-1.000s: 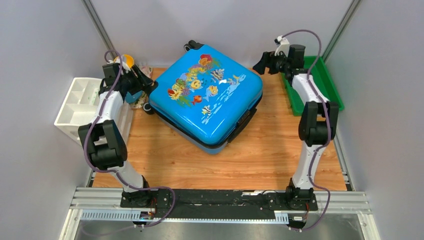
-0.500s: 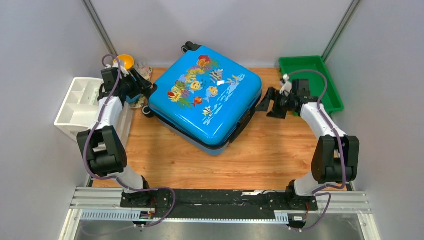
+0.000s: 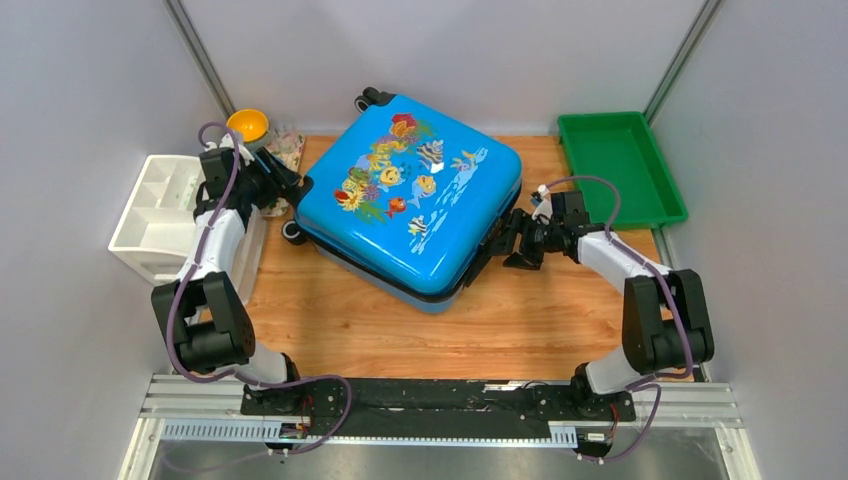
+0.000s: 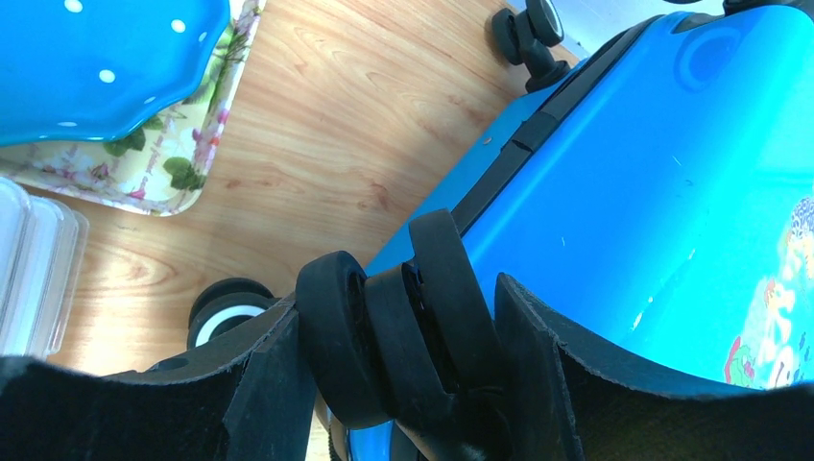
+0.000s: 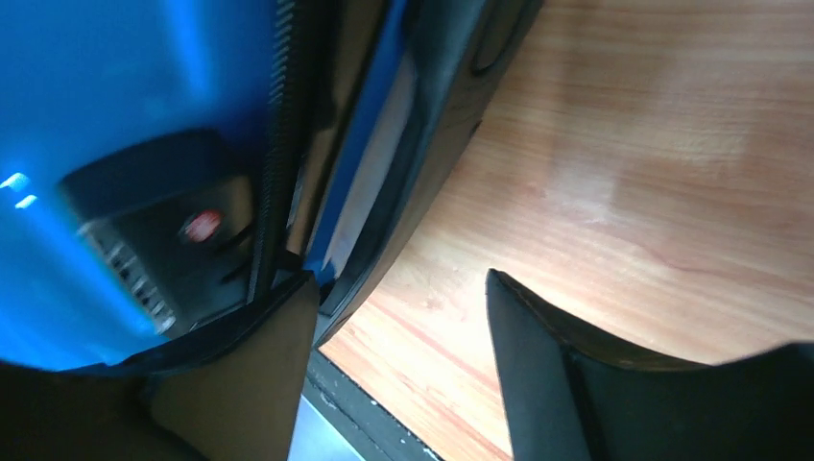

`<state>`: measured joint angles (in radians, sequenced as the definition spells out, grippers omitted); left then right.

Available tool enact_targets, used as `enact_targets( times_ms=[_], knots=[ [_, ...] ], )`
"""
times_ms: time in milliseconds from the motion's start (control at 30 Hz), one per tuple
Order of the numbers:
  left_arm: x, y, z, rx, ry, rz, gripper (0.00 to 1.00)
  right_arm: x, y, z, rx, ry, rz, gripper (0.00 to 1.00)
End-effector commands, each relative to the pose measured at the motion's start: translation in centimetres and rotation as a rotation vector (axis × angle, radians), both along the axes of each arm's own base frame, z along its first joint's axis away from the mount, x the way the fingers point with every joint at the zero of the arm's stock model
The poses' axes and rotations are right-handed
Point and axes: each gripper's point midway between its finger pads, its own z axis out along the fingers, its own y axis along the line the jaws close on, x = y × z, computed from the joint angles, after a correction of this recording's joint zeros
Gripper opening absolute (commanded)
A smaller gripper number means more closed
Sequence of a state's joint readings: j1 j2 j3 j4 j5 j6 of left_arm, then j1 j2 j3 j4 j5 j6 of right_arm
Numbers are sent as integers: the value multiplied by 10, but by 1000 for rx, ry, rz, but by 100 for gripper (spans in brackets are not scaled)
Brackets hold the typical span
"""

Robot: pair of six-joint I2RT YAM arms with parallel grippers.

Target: Open, take out, and arrange the luggage

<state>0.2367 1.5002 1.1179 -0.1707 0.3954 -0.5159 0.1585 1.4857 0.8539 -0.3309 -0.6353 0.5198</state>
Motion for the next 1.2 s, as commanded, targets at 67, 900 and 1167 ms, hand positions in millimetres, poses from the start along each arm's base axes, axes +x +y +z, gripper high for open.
enact_targets(
  times_ms=[67,900,1167],
  knots=[
    [-50,-47,-27,105,45,-335,0,45,0,0,-32,-64,-28,47],
    [-86,-107,-15,-202,41,-371,0,199,-61,70,-128,-353,-95,0],
    [-91,-138,-4,-214,-1,-471,0,195,-122,89,-213,-423,-215,0]
  ],
)
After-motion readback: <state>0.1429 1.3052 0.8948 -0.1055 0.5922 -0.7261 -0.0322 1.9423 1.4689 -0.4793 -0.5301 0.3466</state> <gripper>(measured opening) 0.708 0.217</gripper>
